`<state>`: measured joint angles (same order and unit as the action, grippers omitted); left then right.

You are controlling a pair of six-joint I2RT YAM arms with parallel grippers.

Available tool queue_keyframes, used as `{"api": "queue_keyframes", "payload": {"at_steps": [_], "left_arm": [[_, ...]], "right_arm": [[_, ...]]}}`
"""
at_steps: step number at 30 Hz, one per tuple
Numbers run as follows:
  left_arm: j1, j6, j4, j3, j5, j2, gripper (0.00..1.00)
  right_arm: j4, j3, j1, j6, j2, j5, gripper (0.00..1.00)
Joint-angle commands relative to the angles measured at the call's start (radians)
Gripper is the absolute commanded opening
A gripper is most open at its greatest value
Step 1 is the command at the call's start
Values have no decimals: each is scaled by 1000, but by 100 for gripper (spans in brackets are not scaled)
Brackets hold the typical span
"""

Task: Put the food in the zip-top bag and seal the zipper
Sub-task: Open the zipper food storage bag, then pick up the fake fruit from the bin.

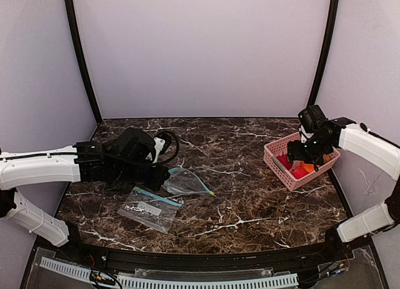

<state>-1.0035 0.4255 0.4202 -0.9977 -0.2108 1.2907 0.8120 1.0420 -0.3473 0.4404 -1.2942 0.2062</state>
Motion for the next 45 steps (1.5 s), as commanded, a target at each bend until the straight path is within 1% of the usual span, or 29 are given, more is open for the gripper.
{"api": "queue_keyframes", "payload": {"at_steps": [1, 6, 11, 14, 18, 22, 26, 28, 30, 32, 35, 39, 42, 45], "left_arm": [[0, 31, -30, 20, 36, 2, 1], [0, 33, -37, 22, 32, 5, 1], [2, 38, -37, 24, 24, 8, 1], [2, 39, -37, 23, 28, 12, 1], [2, 43, -37, 22, 30, 18, 1], [2, 46, -43, 23, 35, 23, 1], [2, 43, -44, 20, 42, 29, 1], [1, 40, -46, 18, 43, 32, 1], [2, 37, -46, 16, 43, 35, 1], [2, 35, -44, 13, 44, 39, 1], [2, 33, -40, 11, 44, 43, 1], [2, 33, -40, 9, 45, 47, 1], [2, 31, -38, 6, 47, 49, 1], [1, 28, -32, 3, 42, 49, 1]], "right_arm": [[-88, -9, 102, -113, -51, -73, 83], [-110, 4, 182, -163, -135, -71, 77], [-137, 0, 225, -207, -206, -87, 72], [-145, 4, 234, -224, -243, -119, 68], [-148, -2, 235, -236, -272, -152, 65], [-147, -12, 233, -242, -292, -181, 66], [-144, -16, 224, -247, -312, -176, 66], [-151, -16, 217, -247, -317, -199, 66], [-169, -17, 204, -248, -312, -255, 66], [-182, -18, 184, -248, -301, -270, 67], [-173, -14, 177, -243, -301, -230, 67], [-137, -15, 177, -237, -345, -112, 70], [-137, -23, 177, -231, -371, -99, 72], [-150, -28, 177, -225, -379, -133, 73]]}}
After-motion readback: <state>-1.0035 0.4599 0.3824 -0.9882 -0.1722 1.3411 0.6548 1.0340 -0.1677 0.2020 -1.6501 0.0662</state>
